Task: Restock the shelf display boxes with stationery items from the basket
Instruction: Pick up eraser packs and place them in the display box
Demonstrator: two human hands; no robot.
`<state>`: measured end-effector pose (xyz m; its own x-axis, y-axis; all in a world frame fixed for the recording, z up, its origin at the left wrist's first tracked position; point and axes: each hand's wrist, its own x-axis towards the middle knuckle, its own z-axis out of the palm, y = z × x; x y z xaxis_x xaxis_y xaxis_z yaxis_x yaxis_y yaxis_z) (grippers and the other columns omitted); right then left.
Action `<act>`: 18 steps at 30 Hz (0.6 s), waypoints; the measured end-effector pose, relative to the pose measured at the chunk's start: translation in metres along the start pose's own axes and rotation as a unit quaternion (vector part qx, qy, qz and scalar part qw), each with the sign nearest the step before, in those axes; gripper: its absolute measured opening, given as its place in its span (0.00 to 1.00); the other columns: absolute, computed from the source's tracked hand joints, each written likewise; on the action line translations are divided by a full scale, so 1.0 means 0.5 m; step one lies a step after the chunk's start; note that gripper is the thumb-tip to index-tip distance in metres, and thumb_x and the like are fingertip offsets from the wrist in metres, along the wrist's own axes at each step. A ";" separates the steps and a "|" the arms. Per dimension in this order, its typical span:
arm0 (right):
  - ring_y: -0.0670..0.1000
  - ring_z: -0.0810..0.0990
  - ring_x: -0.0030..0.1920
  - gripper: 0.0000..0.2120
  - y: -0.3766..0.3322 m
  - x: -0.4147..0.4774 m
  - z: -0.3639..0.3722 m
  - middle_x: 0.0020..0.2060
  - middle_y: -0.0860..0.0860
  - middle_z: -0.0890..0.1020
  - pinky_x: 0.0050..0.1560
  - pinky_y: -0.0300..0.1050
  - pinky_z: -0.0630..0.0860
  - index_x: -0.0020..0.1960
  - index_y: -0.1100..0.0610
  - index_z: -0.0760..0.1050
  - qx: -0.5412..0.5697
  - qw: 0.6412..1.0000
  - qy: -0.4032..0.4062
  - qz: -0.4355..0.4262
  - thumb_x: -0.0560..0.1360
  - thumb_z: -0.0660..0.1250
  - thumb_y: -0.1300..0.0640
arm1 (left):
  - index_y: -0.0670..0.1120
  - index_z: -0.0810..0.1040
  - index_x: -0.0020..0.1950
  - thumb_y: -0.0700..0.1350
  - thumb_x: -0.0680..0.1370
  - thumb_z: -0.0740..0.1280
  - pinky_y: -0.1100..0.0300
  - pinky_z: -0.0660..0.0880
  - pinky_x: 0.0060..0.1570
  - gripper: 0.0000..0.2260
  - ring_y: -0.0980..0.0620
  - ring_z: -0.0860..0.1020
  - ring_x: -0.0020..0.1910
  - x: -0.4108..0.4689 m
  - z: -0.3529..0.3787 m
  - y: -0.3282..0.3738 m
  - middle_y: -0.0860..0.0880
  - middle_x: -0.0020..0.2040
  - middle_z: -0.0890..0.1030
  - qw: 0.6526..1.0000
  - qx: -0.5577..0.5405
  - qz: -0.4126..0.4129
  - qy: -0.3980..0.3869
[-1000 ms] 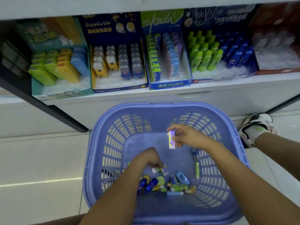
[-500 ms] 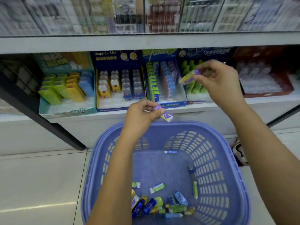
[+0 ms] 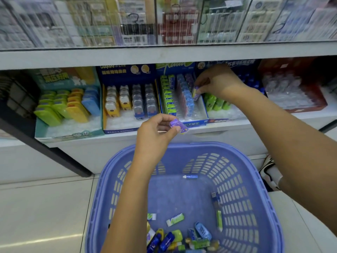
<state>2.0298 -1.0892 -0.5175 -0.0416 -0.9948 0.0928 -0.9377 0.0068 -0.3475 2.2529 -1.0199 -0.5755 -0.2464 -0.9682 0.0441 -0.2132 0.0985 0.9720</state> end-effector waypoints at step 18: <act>0.49 0.78 0.35 0.18 -0.078 -0.196 0.011 0.43 0.48 0.82 0.40 0.42 0.77 0.53 0.51 0.76 0.236 0.965 -0.077 -0.085 0.66 0.76 0.60 | 0.49 0.80 0.49 0.41 0.73 0.72 0.68 0.77 0.46 0.07 0.59 0.82 0.43 -0.019 0.046 0.033 0.54 0.42 0.84 0.990 -0.115 0.046 0.061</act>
<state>2.0726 -0.9923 -0.5182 0.1857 -0.9809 0.0582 -0.6634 -0.1689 -0.7290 2.2302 -1.0037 -0.5652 -0.1365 -0.9793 0.1496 0.0288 0.1471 0.9887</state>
